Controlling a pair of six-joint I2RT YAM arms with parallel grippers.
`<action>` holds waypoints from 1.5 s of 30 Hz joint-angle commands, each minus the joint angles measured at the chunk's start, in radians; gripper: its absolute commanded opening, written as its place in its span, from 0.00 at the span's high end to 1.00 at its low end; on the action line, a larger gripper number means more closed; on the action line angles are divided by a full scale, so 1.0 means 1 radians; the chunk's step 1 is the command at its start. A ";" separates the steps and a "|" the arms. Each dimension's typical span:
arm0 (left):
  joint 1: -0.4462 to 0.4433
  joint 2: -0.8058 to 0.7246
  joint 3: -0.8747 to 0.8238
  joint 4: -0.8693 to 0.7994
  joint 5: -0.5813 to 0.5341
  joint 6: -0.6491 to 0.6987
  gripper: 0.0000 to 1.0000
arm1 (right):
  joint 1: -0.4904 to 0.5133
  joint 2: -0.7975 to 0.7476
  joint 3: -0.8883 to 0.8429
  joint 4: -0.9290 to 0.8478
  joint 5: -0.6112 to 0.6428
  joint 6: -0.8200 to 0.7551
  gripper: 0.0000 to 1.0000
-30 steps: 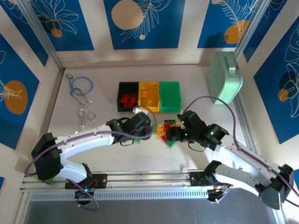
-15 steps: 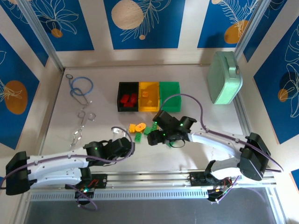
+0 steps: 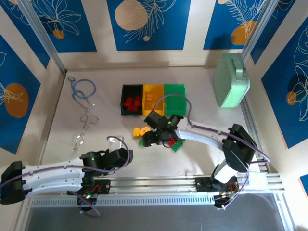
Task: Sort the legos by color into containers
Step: Pick up the lego from the center of the table.
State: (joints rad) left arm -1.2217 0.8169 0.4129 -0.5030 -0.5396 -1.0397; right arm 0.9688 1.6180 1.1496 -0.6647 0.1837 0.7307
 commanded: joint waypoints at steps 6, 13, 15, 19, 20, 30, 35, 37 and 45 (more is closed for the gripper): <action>-0.012 -0.082 -0.023 -0.025 -0.075 -0.037 0.34 | -0.023 0.155 0.161 -0.058 -0.003 0.019 0.27; -0.012 -0.174 -0.029 -0.110 -0.103 -0.057 0.34 | -0.009 0.297 0.268 -0.102 0.003 0.044 0.30; -0.012 -0.187 -0.031 -0.120 -0.105 -0.058 0.34 | -0.004 0.336 0.300 -0.120 0.011 0.051 0.31; -0.012 -0.187 -0.031 -0.127 -0.100 -0.060 0.35 | 0.002 0.375 0.328 -0.127 0.017 0.059 0.32; -0.012 -0.184 -0.031 -0.129 -0.100 -0.061 0.35 | 0.003 0.384 0.334 -0.131 0.020 0.061 0.32; -0.012 -0.180 -0.026 -0.129 -0.099 -0.062 0.35 | 0.024 0.420 0.346 -0.165 0.052 0.081 0.36; -0.012 -0.180 -0.025 -0.127 -0.100 -0.064 0.35 | 0.046 0.416 0.344 -0.175 0.076 0.100 0.39; -0.012 -0.179 -0.025 -0.126 -0.100 -0.064 0.35 | 0.046 0.426 0.344 -0.169 0.064 0.100 0.42; -0.012 -0.180 -0.023 -0.135 -0.099 -0.063 0.36 | 0.061 0.444 0.347 -0.167 0.067 0.103 0.58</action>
State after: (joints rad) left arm -1.2243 0.6369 0.3931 -0.6113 -0.6144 -1.0946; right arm 1.0172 2.0438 1.4921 -0.8051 0.2405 0.8181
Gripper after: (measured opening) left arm 0.644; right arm 0.429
